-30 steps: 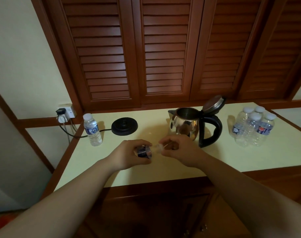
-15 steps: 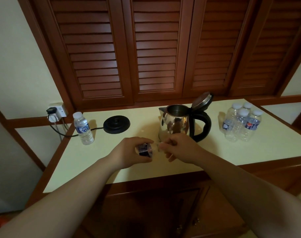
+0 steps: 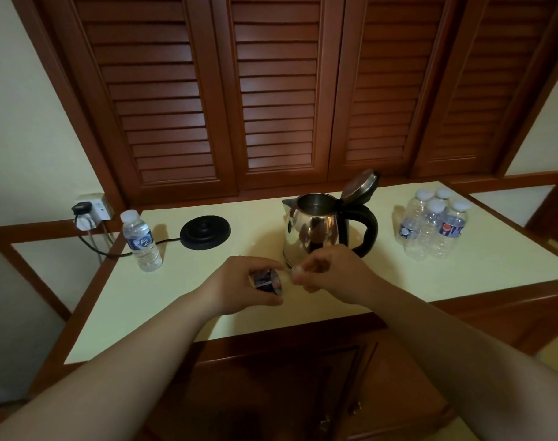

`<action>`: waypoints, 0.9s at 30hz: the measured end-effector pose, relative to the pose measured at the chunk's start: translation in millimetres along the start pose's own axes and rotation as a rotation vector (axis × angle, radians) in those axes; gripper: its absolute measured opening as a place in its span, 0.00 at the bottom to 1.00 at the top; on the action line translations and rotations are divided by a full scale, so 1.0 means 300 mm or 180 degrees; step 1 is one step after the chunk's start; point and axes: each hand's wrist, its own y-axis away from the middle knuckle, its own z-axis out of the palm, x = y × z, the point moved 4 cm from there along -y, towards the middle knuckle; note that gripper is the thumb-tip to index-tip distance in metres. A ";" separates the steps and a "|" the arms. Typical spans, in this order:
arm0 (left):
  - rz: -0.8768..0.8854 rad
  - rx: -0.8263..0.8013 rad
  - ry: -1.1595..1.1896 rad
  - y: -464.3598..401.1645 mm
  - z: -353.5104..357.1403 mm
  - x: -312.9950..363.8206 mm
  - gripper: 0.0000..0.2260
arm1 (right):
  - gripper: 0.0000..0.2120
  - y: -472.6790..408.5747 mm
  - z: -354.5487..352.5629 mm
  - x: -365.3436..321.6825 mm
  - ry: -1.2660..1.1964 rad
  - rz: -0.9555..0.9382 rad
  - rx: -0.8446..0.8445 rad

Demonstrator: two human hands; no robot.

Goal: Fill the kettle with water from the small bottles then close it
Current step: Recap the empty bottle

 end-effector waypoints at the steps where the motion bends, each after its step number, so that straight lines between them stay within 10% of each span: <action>1: 0.0039 0.0003 -0.0043 -0.002 0.003 0.007 0.24 | 0.11 0.004 0.006 0.003 0.0039 0.0109 0.0048; 21: 0.0631 0.0390 -0.0154 -0.120 0.229 0.232 0.25 | 0.14 0.162 -0.201 0.085 -0.0268 0.0196 0.0689; 27: 0.0467 0.0272 -0.0083 -0.186 0.403 0.302 0.39 | 0.10 0.240 -0.399 0.170 0.0000 0.0174 0.1165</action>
